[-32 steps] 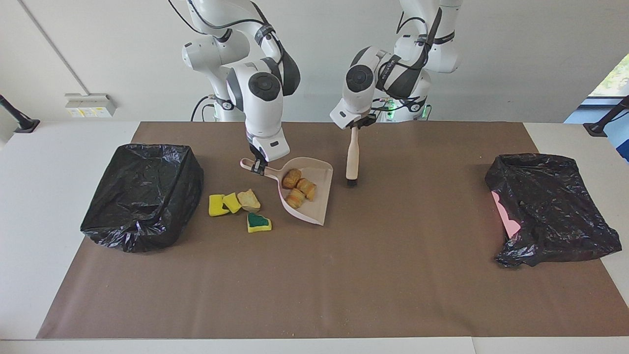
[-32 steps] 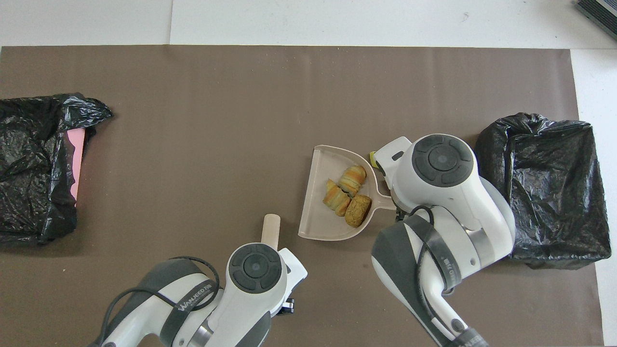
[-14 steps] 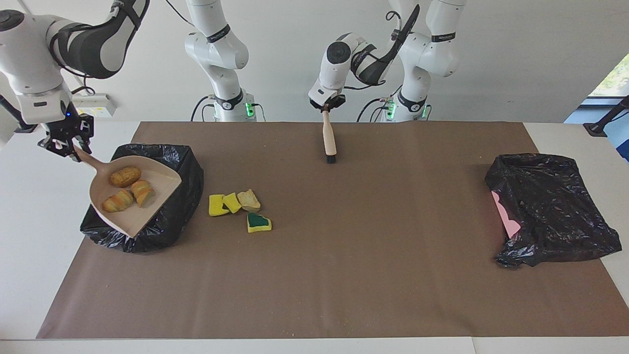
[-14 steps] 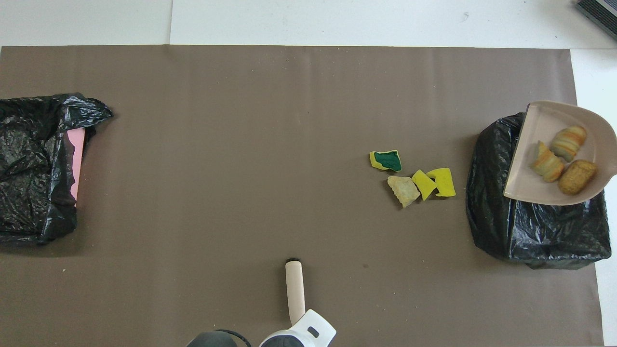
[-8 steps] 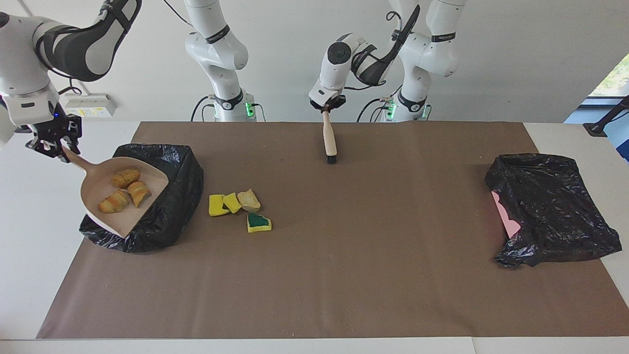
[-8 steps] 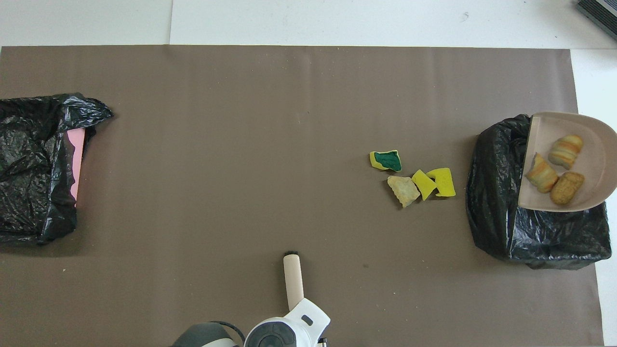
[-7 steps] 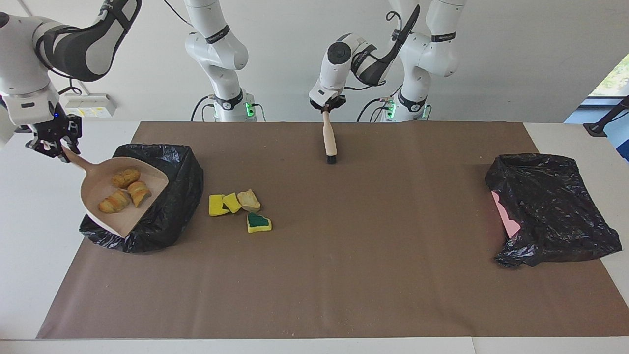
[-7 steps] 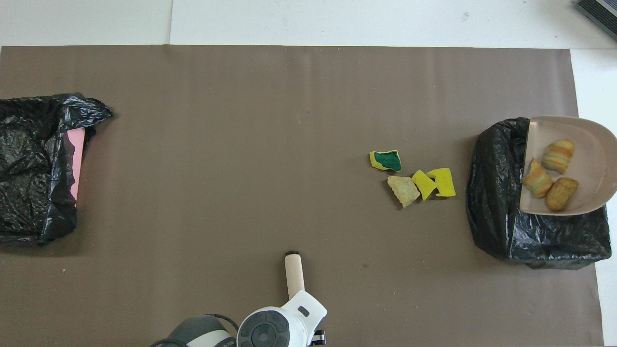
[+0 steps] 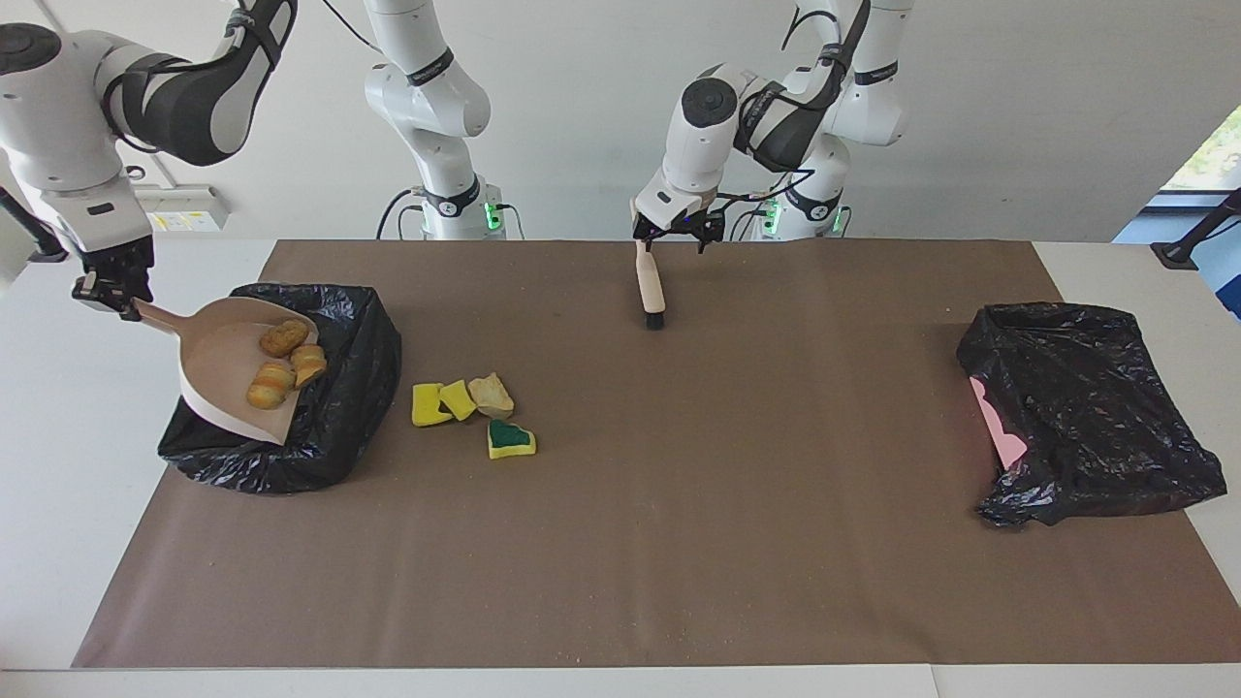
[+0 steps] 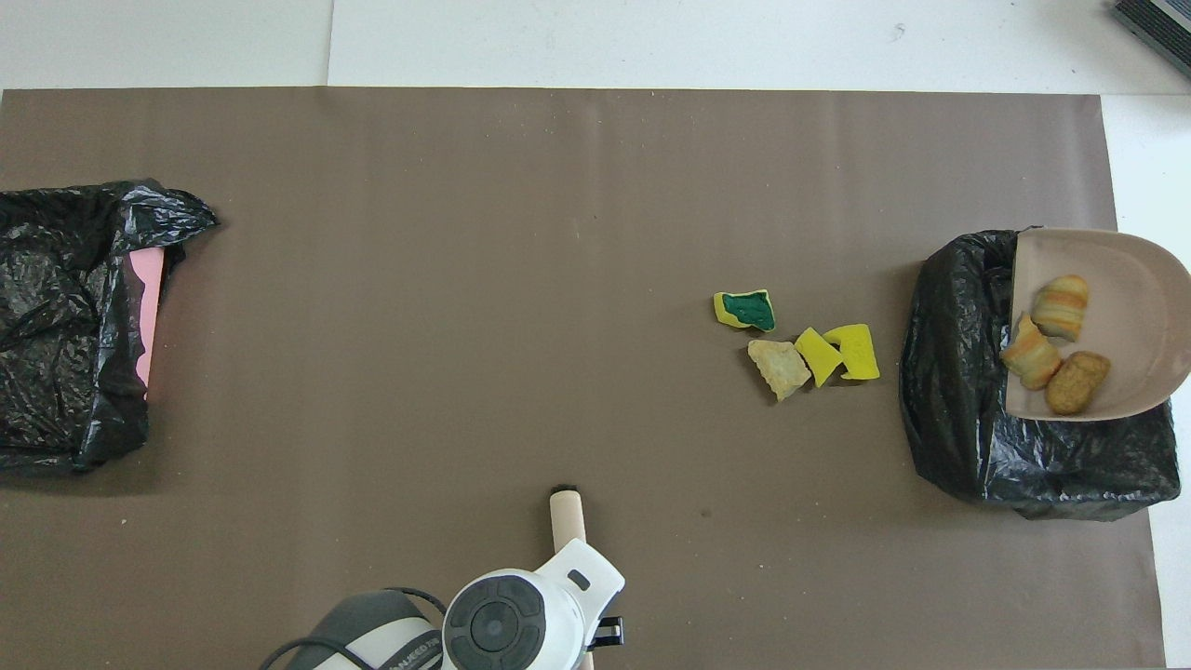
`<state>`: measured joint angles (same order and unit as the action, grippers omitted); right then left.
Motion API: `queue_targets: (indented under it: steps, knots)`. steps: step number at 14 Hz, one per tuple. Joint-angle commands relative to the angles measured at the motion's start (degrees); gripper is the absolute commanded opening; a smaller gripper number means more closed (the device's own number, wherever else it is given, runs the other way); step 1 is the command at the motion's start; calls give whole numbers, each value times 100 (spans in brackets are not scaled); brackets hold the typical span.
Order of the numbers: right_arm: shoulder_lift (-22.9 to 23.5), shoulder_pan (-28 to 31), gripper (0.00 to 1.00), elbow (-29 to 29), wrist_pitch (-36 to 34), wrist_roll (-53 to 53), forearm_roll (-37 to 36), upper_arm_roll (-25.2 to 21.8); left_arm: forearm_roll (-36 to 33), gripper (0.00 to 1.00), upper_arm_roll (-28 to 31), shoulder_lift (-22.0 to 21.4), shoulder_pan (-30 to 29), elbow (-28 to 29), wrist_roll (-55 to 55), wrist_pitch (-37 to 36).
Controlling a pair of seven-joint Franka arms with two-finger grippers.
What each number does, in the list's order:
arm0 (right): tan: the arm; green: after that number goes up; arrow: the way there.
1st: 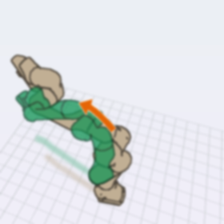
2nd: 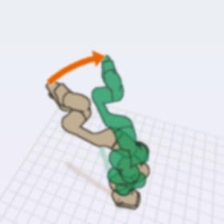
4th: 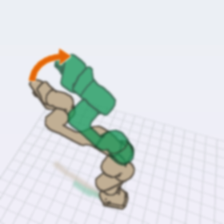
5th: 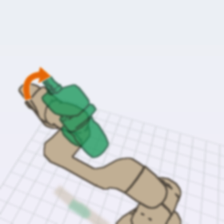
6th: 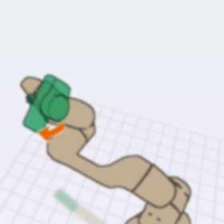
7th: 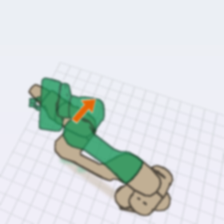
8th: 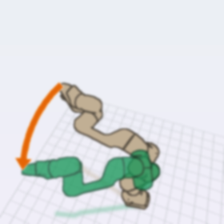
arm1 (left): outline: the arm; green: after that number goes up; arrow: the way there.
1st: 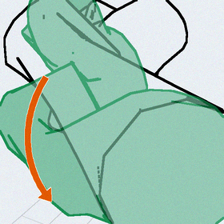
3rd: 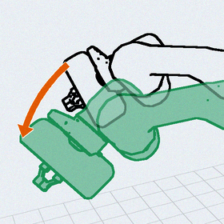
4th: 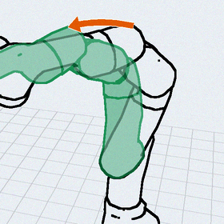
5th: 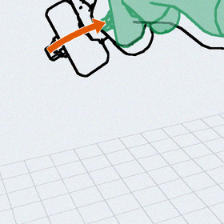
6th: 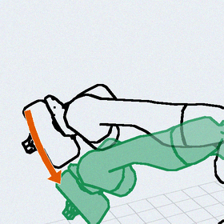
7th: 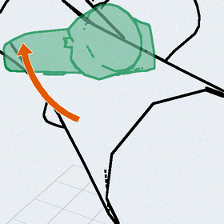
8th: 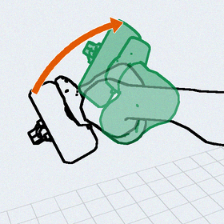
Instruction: Sweep and dump trash in bin
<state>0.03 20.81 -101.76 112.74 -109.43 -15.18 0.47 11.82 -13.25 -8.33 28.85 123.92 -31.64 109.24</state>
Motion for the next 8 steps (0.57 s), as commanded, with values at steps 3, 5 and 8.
queue_targets:
  steps: [3, 5, 8]
  knots:
    - [-346, -15, 0, 103, -252, -272, -266, 76, -784, 100, -54, 156, -1265, -1500, 1377, -1071]
    - [-390, -41, 0, 191, -348, -219, -398, 224, -935, 100, -54, 182, -1617, -1834, 1704, -1089]
    - [-495, -42, 0, 236, -595, -175, -486, 357, -945, 100, -46, 165, -2040, -2204, 2186, -1395]
